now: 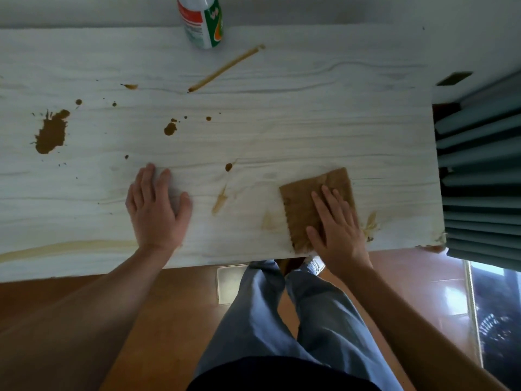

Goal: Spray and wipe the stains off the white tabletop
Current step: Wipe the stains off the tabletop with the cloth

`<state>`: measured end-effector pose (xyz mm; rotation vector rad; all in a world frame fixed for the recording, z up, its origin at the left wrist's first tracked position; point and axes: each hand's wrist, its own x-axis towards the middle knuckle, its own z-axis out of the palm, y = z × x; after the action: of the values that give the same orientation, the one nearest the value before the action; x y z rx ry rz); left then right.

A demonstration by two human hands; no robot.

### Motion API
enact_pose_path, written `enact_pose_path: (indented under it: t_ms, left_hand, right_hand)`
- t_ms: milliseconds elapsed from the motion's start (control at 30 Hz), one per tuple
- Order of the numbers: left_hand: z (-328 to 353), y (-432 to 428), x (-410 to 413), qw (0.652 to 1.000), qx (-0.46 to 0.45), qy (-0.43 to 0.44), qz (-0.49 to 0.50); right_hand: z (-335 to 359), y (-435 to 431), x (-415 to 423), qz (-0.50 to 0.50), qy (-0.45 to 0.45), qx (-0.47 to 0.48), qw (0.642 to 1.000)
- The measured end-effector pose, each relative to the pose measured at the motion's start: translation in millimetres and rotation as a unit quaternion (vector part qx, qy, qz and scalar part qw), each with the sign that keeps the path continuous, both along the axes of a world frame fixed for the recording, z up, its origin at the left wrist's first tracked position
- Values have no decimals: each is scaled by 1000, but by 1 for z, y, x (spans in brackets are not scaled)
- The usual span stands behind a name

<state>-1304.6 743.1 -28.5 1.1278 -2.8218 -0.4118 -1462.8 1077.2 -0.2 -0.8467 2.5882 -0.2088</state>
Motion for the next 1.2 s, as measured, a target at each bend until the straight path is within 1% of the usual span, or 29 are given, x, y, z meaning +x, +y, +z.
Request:
enact_pose_path:
  t_ms: [100,200,233,300,400,500,600,667,800,867,967,1033,1100,1200]
  left_hand:
    - [1,1,1,1000,-1,6,0]
    - [2,2,0,1000,-3,5,-1]
    - [2,2,0,1000,-2,5,0]
    - [1,2,0,1000,-5,9,0]
    - [1,3,1,1000,-14,15,-1]
    - [4,4,0,1000,5,9,4]
    - [5,4,-1,1000,14,4,6]
    - [4,3,-1,1000,13,7,6]
    - [2,3,0,1000,-2,17,0]
    - [2,3,0,1000,-7,22,-5]
    - [2,2,0,1000,-3,19,-2]
    - [2,3,1,1000,-2,20,-4]
    - [1,3,0,1000,1,21,-5]
    - [0,3,1,1000,7,18,-5]
  right_hand:
    - [-5,0,-40,-50,36,7,998]
    - [-13,-39,-59,-117,50,-6,992]
    - [-16,-55,-56,-124,53,-11,991]
    - [-18,-83,-38,-90,61,-17,994]
    - [-17,-103,14,-20,49,-31,998]
    - [-16,-90,57,40,19,-39,998]
    - [-16,-57,51,77,12,-57,995]
    - [-16,-35,30,54,26,-49,997]
    - [-11,-4,-19,-46,44,-3,998]
    - [-12,-13,-28,-89,45,10,995]
    - [-15,-53,-15,-136,39,7,990]
    - [-14,-78,6,-116,35,-8,993]
    - [-12,-93,29,-71,29,-21,997]
    - [-12,-87,45,-5,21,-37,999]
